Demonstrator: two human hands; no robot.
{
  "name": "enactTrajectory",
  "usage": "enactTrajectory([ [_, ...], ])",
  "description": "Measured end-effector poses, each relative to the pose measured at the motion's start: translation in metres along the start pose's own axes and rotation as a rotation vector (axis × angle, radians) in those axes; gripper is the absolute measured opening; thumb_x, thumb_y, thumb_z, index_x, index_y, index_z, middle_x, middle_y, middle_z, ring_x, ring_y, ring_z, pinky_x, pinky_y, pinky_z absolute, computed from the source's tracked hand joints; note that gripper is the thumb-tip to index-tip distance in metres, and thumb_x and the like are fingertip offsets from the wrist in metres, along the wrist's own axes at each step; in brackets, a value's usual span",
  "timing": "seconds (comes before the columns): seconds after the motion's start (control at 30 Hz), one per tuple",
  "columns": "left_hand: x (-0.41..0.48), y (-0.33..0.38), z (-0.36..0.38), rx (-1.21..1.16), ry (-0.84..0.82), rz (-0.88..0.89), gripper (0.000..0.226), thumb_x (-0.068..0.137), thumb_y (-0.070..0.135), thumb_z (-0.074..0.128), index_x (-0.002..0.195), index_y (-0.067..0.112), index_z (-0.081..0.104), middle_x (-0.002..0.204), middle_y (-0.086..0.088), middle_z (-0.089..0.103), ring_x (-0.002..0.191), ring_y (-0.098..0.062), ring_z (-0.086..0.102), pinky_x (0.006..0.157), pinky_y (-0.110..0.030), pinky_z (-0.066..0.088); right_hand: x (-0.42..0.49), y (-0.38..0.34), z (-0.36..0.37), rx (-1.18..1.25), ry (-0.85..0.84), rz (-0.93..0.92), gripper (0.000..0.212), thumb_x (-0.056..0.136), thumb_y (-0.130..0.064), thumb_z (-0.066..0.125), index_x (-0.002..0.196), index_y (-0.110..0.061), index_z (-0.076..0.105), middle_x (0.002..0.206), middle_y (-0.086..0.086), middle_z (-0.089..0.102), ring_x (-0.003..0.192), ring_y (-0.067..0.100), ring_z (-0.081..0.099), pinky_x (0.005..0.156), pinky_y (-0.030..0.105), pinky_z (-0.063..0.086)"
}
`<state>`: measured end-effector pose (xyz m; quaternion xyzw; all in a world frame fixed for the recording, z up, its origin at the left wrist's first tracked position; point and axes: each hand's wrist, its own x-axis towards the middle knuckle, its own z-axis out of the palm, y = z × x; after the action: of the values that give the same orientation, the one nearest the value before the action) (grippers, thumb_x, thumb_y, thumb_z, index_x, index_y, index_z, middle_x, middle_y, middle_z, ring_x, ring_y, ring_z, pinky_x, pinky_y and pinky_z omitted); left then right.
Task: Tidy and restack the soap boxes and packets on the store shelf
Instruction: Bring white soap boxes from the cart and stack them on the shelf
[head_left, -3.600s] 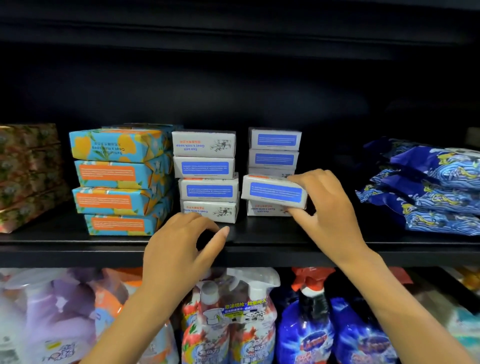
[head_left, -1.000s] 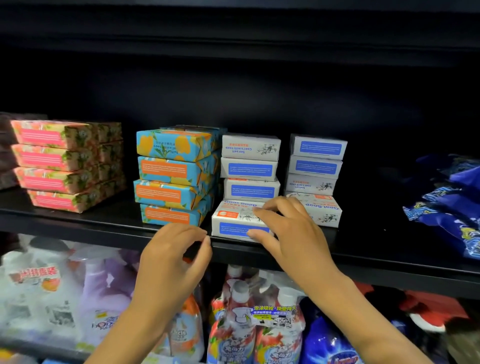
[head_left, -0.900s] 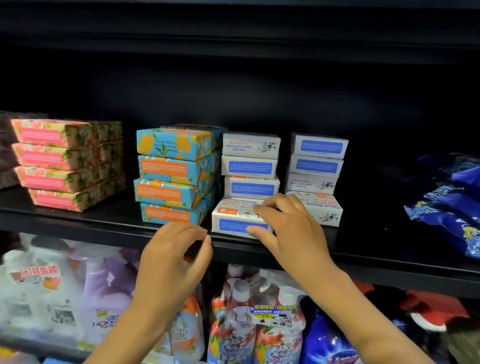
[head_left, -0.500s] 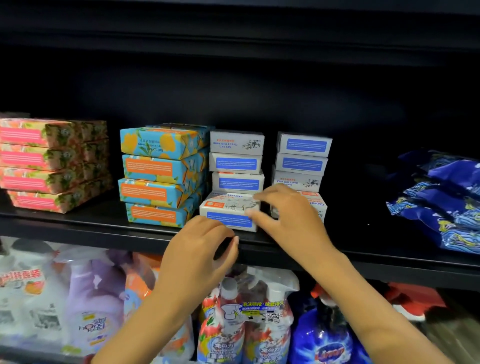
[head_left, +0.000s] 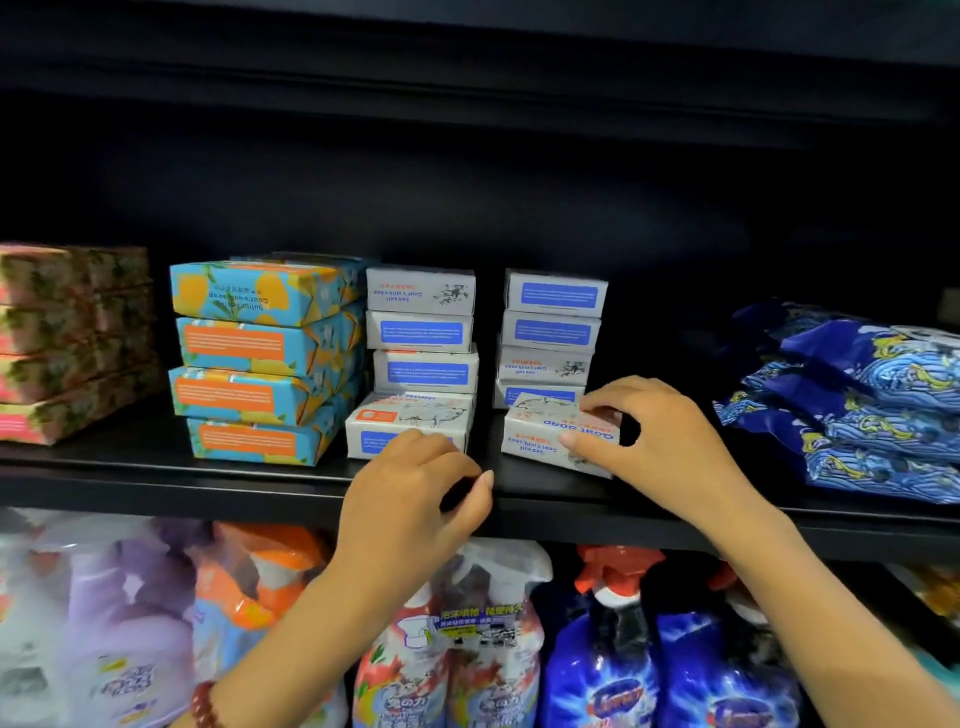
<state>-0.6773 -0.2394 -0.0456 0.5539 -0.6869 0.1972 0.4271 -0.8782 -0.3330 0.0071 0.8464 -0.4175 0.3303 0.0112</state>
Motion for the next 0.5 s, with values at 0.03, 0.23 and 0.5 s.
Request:
enactTrajectory([
  [0.03,0.000,0.000,0.000,0.001,-0.003,-0.002,0.035,0.084,0.038,0.049,0.072,0.014,0.072,0.069,0.004,0.062,0.067,-0.018,0.058,0.053,-0.034,0.049,0.002,0.000,0.000,-0.043,-0.068,0.029,0.059,0.073,-0.057,0.062,0.122,-0.025,0.058,0.117,-0.009,0.056,0.111,0.010,0.047,0.089,0.029,0.044],
  [0.23,0.000,0.001,-0.006,-0.056,-0.022,-0.045,0.037,0.085,0.043,0.046,0.075,0.018,0.071,0.070,0.009,0.064,0.069,-0.014,0.059,0.059,-0.027,0.047,0.003,-0.009,0.005,-0.108,-0.085,0.092,0.064,0.069,-0.056,0.069,0.122,-0.022,0.054,0.114,-0.004,0.055,0.102,0.012,0.051,0.077,0.024,0.044],
  [0.5,0.024,0.019,-0.023,-0.645,-0.070,-0.334,0.049,0.070,0.065,0.066,0.107,0.033,0.065,0.093,0.026,0.068,0.092,0.007,0.062,0.073,-0.010,0.049,-0.033,-0.027,-0.005,0.152,0.386,-0.400,0.057,0.072,-0.028,0.073,0.121,-0.011,0.048,0.120,-0.001,0.050,0.115,0.011,0.044,0.092,0.016,0.038],
])
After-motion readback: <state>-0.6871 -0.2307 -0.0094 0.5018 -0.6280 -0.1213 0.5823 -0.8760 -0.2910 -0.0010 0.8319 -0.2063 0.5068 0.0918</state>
